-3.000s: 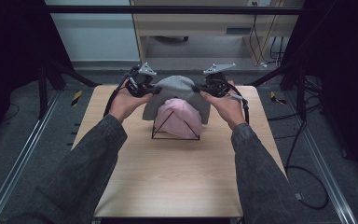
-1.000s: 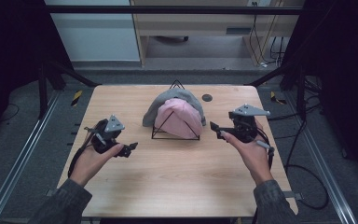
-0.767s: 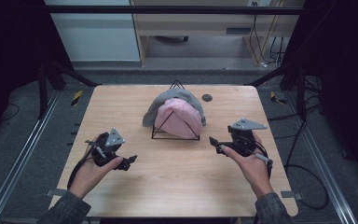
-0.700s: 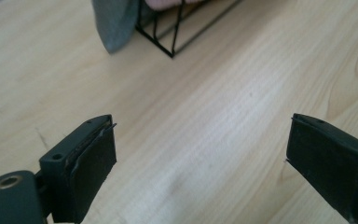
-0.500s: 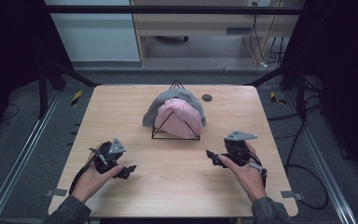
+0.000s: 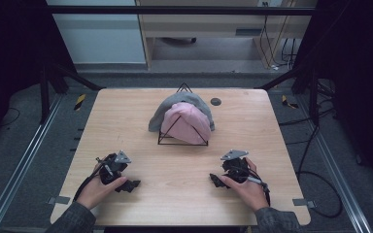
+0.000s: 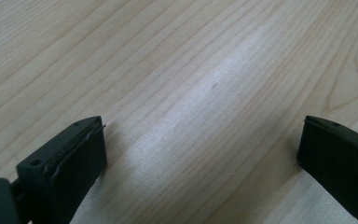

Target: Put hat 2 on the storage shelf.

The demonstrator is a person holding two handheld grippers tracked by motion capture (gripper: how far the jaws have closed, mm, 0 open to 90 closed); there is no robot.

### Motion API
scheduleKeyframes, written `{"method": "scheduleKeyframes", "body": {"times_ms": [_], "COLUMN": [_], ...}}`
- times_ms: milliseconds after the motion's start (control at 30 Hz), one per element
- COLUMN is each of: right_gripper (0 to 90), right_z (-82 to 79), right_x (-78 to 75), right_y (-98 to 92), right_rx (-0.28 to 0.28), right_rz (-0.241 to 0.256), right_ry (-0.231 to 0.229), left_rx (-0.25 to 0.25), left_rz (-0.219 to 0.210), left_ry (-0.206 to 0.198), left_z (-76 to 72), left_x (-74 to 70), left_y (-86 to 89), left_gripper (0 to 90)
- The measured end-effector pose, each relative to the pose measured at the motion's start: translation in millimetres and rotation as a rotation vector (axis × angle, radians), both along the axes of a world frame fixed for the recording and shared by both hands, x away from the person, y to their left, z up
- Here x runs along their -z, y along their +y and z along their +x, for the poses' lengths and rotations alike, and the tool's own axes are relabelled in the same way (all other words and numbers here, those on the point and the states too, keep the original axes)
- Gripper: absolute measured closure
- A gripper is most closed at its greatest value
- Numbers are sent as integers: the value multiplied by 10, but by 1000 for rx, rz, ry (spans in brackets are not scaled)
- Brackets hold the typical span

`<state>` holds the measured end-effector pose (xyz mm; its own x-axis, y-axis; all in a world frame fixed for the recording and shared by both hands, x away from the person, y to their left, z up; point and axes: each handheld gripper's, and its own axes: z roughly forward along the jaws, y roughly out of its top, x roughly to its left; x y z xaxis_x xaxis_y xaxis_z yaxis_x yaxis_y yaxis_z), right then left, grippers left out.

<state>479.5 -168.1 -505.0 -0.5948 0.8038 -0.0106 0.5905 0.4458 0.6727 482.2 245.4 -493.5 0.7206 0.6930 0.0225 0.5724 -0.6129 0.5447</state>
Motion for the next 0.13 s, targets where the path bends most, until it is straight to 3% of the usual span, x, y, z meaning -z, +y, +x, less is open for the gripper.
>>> {"method": "scheduleKeyframes", "body": {"times_ms": [133], "right_gripper": [45], "right_z": [-35], "right_x": [42], "right_y": [-14], "right_rx": [6], "right_rz": [34], "right_ry": [-35], "left_rx": [1], "left_rz": [-16], "left_ry": [-5], "left_z": [-2], "left_x": [13], "left_y": [10], "left_gripper": [0]}}
